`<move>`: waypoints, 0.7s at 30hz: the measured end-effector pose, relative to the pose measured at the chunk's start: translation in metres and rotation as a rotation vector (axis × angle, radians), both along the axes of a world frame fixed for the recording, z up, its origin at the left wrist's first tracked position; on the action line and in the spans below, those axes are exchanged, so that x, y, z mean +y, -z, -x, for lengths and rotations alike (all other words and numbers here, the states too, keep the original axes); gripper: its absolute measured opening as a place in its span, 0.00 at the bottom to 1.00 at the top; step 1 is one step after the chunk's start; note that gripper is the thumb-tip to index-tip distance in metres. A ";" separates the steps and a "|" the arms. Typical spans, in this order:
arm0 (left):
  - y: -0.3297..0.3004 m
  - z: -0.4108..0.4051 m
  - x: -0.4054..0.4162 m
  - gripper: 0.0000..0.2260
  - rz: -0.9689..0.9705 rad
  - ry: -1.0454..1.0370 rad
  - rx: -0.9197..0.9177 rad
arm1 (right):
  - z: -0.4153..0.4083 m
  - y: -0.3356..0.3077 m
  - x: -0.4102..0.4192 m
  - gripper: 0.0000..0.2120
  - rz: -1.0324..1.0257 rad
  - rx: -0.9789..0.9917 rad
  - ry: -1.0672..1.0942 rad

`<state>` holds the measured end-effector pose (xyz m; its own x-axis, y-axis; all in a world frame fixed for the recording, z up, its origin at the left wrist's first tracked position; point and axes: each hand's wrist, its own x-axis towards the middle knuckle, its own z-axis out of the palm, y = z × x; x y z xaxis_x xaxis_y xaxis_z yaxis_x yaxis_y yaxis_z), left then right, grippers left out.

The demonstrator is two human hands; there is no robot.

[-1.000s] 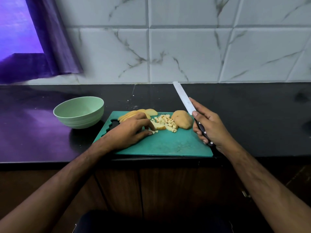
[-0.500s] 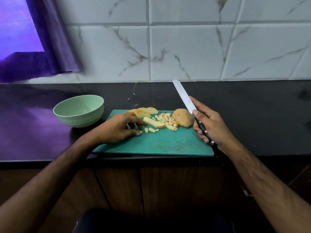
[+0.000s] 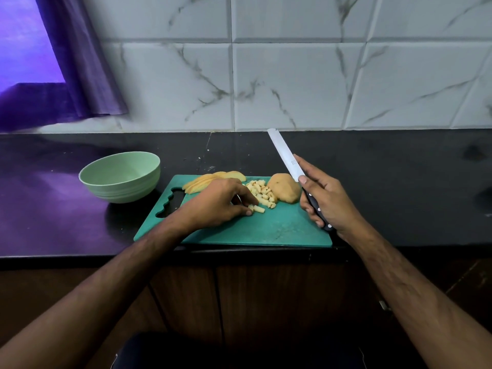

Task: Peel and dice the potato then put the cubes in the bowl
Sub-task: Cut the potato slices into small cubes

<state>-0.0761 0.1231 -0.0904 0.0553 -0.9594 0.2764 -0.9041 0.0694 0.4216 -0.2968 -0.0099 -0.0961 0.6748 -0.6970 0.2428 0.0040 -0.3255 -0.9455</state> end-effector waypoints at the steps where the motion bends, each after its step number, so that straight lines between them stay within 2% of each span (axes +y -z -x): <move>1: 0.001 0.004 -0.003 0.10 0.020 -0.002 -0.007 | 0.000 0.000 0.000 0.22 0.000 -0.001 -0.001; 4: 0.004 0.017 -0.012 0.12 0.078 0.008 -0.012 | 0.000 -0.001 0.001 0.22 0.003 -0.006 -0.001; 8: 0.000 0.023 -0.016 0.16 0.199 0.028 0.080 | 0.001 -0.001 0.001 0.22 0.000 -0.008 -0.006; 10: -0.003 0.012 -0.012 0.15 0.276 0.018 -0.038 | 0.001 0.000 0.000 0.22 -0.001 -0.008 -0.010; 13: -0.002 -0.014 -0.004 0.14 0.247 -0.052 -0.465 | 0.000 0.001 -0.001 0.22 0.000 -0.005 -0.014; 15: 0.003 -0.025 0.001 0.10 0.223 -0.065 -0.620 | -0.001 0.000 -0.002 0.22 0.002 -0.001 -0.012; 21: 0.003 -0.029 0.006 0.12 0.193 -0.045 -0.614 | 0.000 0.000 0.000 0.22 0.004 0.001 -0.011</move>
<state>-0.0467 0.1295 -0.0934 -0.1292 -0.8896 0.4382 -0.9806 0.0489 -0.1898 -0.2963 -0.0102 -0.0956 0.6828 -0.6883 0.2449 0.0071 -0.3290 -0.9443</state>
